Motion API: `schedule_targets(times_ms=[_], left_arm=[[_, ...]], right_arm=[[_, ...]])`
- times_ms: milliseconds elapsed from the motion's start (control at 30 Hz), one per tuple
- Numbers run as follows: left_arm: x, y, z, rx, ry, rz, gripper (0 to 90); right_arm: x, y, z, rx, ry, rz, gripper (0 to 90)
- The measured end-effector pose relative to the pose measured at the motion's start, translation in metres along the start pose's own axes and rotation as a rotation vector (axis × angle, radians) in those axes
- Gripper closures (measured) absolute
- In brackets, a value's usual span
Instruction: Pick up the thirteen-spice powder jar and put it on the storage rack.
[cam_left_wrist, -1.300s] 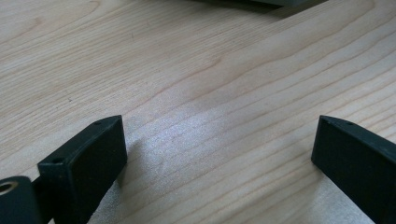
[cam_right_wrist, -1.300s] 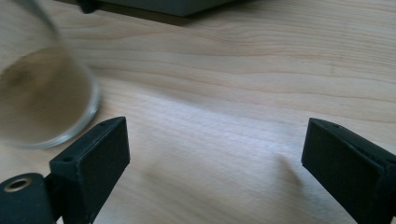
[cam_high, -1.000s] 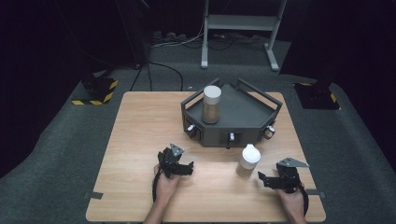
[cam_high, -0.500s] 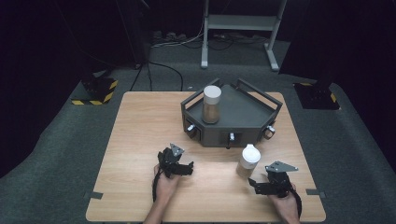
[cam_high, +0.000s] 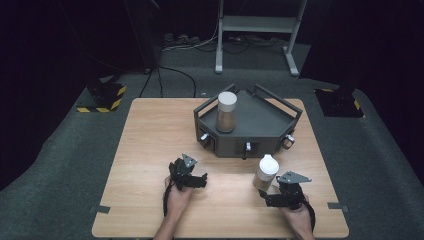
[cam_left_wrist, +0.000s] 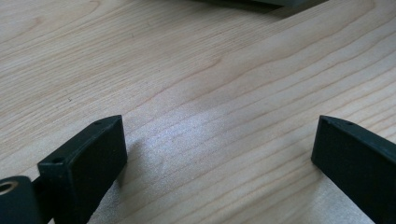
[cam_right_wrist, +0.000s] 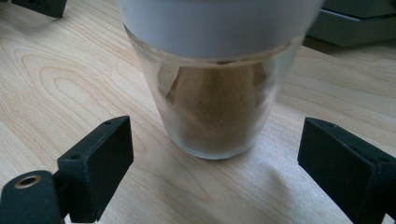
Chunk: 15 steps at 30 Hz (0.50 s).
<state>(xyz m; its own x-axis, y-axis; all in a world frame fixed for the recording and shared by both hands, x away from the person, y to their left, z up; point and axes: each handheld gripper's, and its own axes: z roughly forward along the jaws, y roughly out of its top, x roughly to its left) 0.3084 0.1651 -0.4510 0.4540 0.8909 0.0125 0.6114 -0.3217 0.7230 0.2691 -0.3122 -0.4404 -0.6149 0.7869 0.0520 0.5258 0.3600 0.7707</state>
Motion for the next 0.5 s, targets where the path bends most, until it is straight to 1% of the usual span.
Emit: schedule_targets(times_ms=[267, 500], left_arm=[[0.0000, 0.0000, 0.0000, 0.000, 0.000, 0.000, 3.3], [0.0000, 0.0000, 0.0000, 0.000, 0.000, 0.000, 3.3]], right_arm=[[0.0015, 0.0039, 0.0055, -0.014, 0.009, 0.007, 12.7], [0.0045, 0.0075, 0.0097, -0.038, 0.003, 0.006, 16.7]])
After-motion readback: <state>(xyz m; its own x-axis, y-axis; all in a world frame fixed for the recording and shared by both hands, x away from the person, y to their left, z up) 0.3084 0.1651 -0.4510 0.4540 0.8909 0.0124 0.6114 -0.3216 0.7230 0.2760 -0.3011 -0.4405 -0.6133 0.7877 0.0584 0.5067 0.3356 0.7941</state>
